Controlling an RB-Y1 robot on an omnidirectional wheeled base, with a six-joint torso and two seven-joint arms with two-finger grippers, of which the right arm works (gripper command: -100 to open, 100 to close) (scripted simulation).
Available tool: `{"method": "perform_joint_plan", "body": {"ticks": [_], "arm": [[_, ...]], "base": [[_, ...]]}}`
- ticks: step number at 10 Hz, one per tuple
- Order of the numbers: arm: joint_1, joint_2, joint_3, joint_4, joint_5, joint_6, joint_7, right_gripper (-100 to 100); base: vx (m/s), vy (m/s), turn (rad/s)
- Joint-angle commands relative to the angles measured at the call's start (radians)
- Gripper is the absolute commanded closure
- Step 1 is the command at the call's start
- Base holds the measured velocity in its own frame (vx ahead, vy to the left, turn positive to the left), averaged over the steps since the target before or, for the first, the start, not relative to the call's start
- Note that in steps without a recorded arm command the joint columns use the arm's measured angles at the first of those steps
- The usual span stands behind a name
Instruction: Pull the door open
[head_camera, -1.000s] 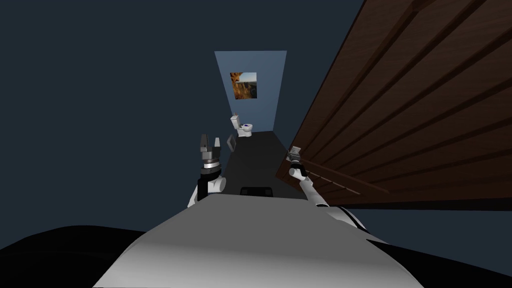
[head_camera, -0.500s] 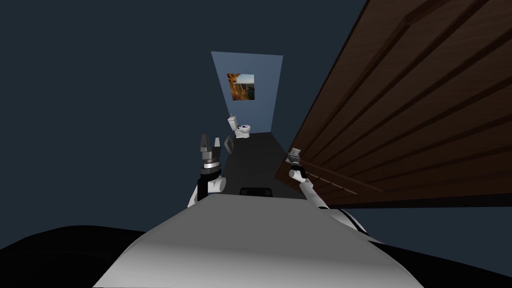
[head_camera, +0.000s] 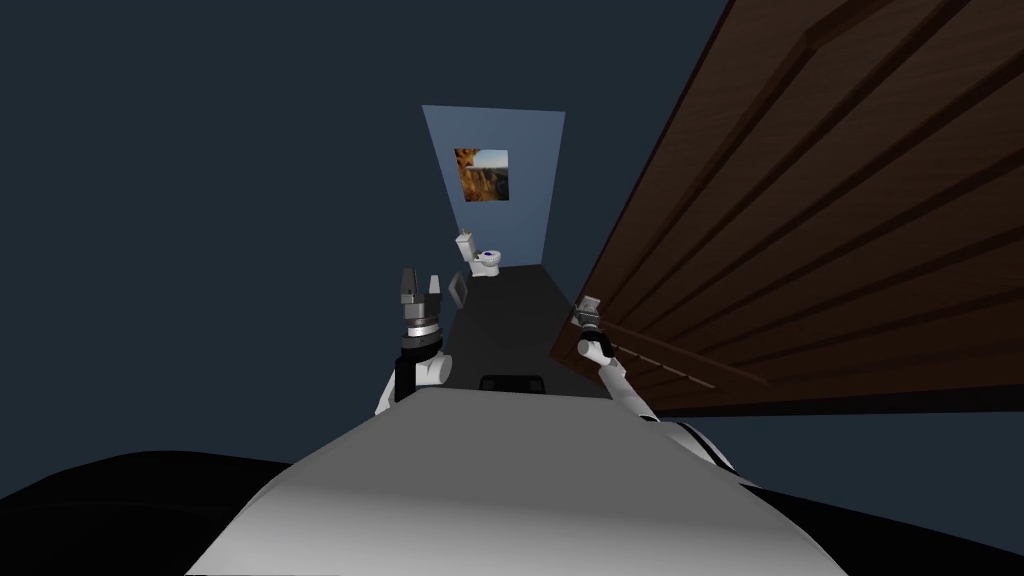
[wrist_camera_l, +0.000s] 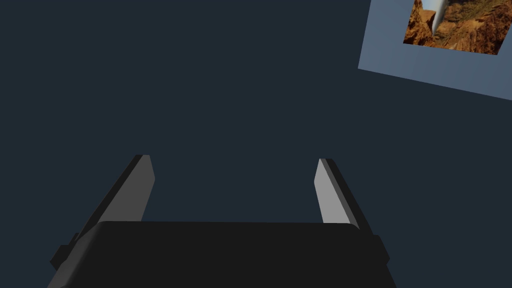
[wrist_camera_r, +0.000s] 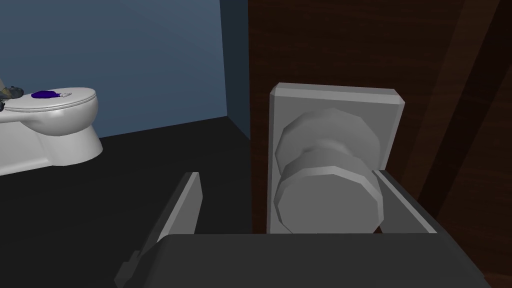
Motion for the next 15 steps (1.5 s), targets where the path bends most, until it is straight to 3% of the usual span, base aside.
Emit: {"method": "perform_joint_plan", "body": {"ticks": [1,15], "arm": [[-0.012,0.025,0.029,-0.005,0.006,0.012,0.001,100],[-0.008,0.036,0.031,-0.019,0.008,0.018,0.012,100]], "base": [[0.01,-0.005,-0.002],[-0.002,0.001,-0.009]]}}
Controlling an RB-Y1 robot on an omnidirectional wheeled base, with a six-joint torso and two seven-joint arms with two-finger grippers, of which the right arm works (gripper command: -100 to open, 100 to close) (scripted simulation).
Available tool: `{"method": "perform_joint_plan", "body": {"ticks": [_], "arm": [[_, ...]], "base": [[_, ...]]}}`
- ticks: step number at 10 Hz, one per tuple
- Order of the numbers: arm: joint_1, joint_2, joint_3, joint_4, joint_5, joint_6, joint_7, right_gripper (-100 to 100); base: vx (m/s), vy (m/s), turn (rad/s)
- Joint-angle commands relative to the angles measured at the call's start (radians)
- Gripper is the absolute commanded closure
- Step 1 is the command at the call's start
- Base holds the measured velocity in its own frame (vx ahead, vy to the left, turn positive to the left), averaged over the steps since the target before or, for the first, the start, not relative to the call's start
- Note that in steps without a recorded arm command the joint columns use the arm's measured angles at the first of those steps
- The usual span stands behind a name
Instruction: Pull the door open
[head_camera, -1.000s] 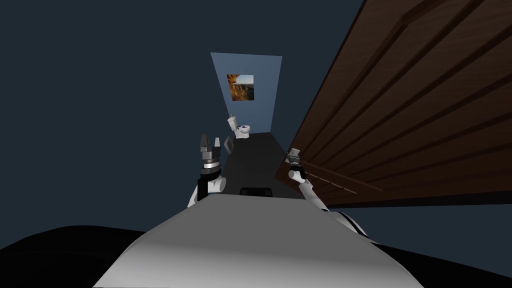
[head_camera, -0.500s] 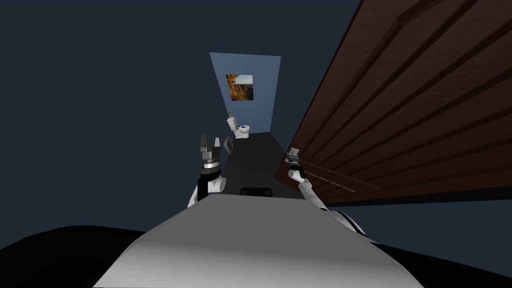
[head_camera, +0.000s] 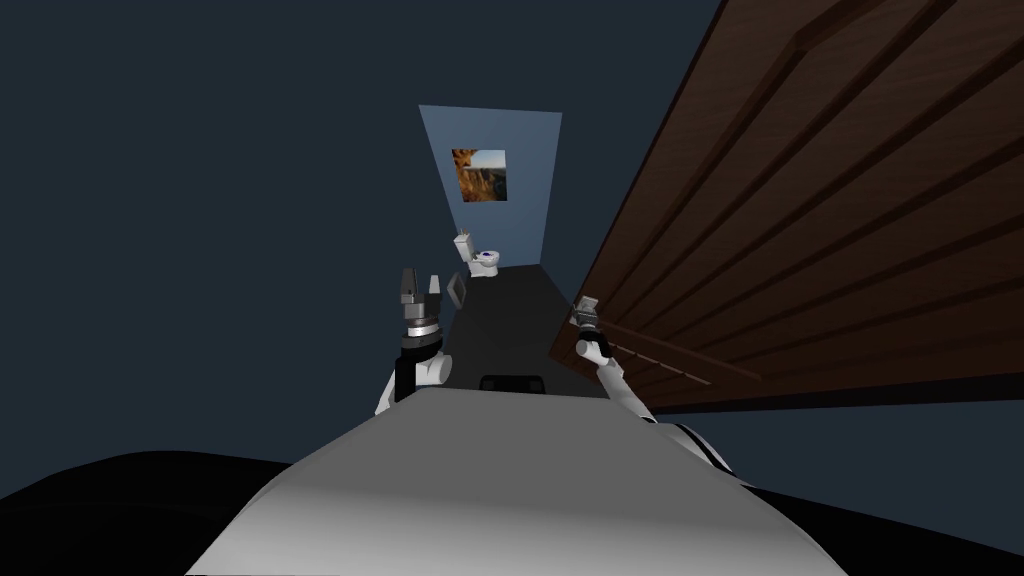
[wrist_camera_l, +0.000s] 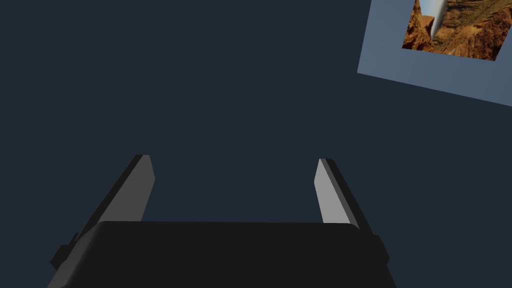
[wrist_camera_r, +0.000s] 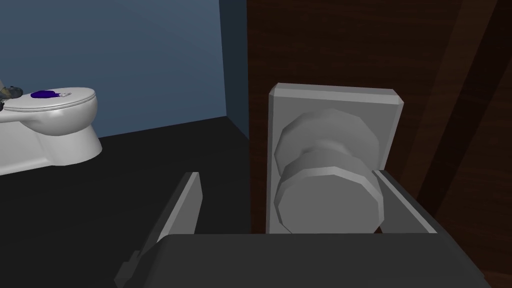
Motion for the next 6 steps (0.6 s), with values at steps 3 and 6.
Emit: {"method": "perform_joint_plan", "body": {"ticks": [3,6], "arm": [[-0.015,0.026,0.031,-0.006,0.005,0.014,-0.002,100],[-0.015,0.026,0.031,-0.006,0.005,0.014,-0.002,100]], "base": [[-0.013,0.0,-0.029],[-0.007,0.002,-0.003]]}}
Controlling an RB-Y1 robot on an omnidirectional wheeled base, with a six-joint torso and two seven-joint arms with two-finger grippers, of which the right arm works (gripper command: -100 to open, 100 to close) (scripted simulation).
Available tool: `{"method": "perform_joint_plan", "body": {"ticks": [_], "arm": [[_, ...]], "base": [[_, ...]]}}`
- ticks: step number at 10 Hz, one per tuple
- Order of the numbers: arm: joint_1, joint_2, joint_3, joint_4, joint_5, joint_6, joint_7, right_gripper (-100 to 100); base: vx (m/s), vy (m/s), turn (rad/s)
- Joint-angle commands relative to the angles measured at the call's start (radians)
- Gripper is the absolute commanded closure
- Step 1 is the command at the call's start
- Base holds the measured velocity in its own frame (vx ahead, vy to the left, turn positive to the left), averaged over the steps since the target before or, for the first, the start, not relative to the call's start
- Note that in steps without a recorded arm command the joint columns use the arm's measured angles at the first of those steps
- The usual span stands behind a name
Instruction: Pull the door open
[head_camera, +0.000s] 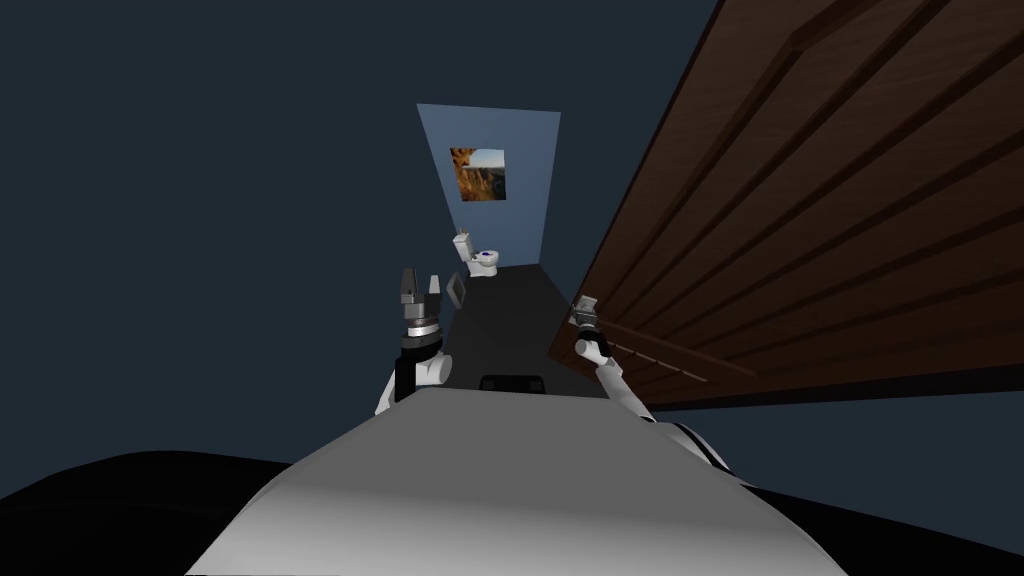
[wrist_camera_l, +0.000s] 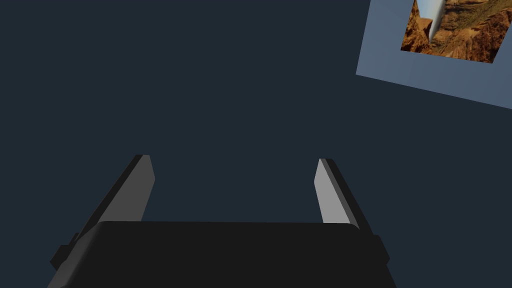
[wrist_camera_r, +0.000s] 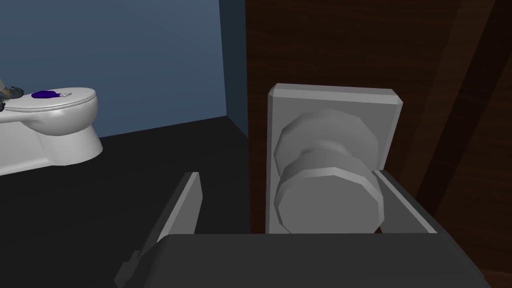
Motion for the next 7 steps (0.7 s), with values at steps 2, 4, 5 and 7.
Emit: {"method": "perform_joint_plan", "body": {"ticks": [2,4,5,7], "arm": [[-0.012,0.022,0.028,-0.004,0.005,0.012,-0.003,100],[-0.012,0.022,0.028,-0.004,0.005,0.012,-0.003,100],[-0.012,0.024,0.028,-0.006,0.005,0.013,-0.001,100],[-0.012,0.024,0.028,-0.006,0.005,0.013,-0.001,100]], "base": [[0.0,0.006,0.017],[-0.001,-0.004,-0.005],[-0.006,-0.005,-0.03],[-0.008,0.002,-0.013]]}}
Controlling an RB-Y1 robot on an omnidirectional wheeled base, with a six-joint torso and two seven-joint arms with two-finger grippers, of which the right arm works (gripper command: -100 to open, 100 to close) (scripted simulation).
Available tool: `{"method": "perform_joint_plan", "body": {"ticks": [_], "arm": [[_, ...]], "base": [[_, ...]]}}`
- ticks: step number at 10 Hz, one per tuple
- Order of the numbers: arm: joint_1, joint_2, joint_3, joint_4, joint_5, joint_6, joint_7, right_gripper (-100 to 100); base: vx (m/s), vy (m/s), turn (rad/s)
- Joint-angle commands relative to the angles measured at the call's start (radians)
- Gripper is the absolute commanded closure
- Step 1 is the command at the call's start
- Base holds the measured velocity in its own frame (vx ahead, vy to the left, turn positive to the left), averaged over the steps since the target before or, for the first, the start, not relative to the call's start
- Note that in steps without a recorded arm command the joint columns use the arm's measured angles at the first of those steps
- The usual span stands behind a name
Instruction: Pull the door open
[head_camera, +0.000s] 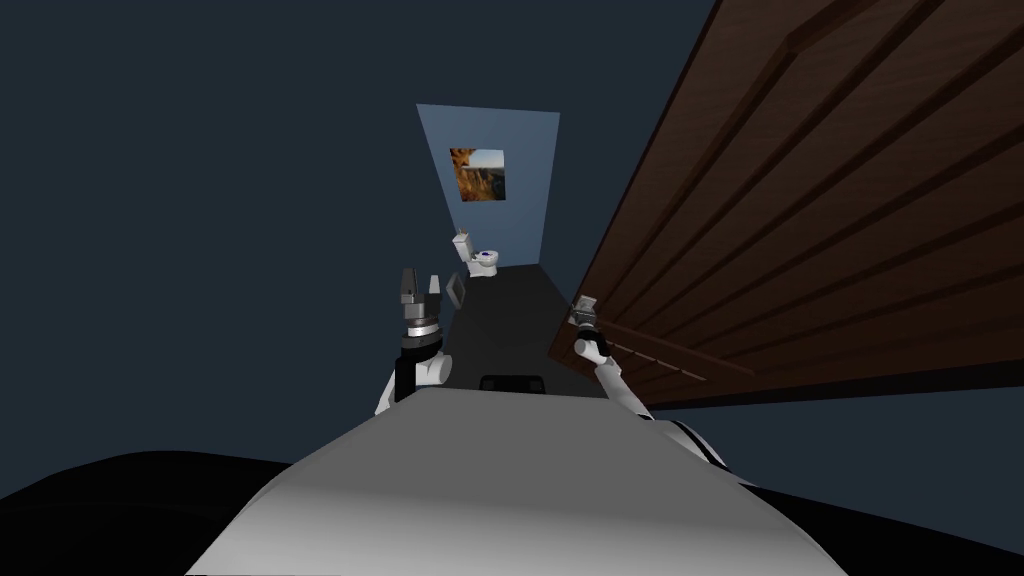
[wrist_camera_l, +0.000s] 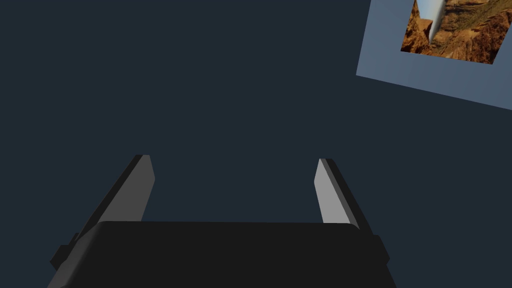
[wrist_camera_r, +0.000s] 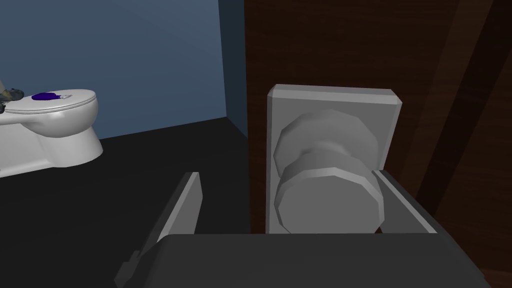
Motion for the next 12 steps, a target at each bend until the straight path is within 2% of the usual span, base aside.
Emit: {"method": "perform_joint_plan", "body": {"ticks": [1,5,6,12], "arm": [[0.0,0.024,0.024,-0.028,0.003,0.025,0.006,100],[0.001,0.029,0.025,-0.034,0.003,0.027,0.009,100],[0.002,0.038,0.026,-0.048,0.002,0.03,0.015,100],[0.001,0.05,0.028,-0.07,-0.001,0.032,0.021,100]], "base": [[-0.026,-0.003,-0.049],[-0.031,-0.004,-0.017],[-0.107,-0.026,-0.105],[-0.153,-0.029,-0.075]]}}
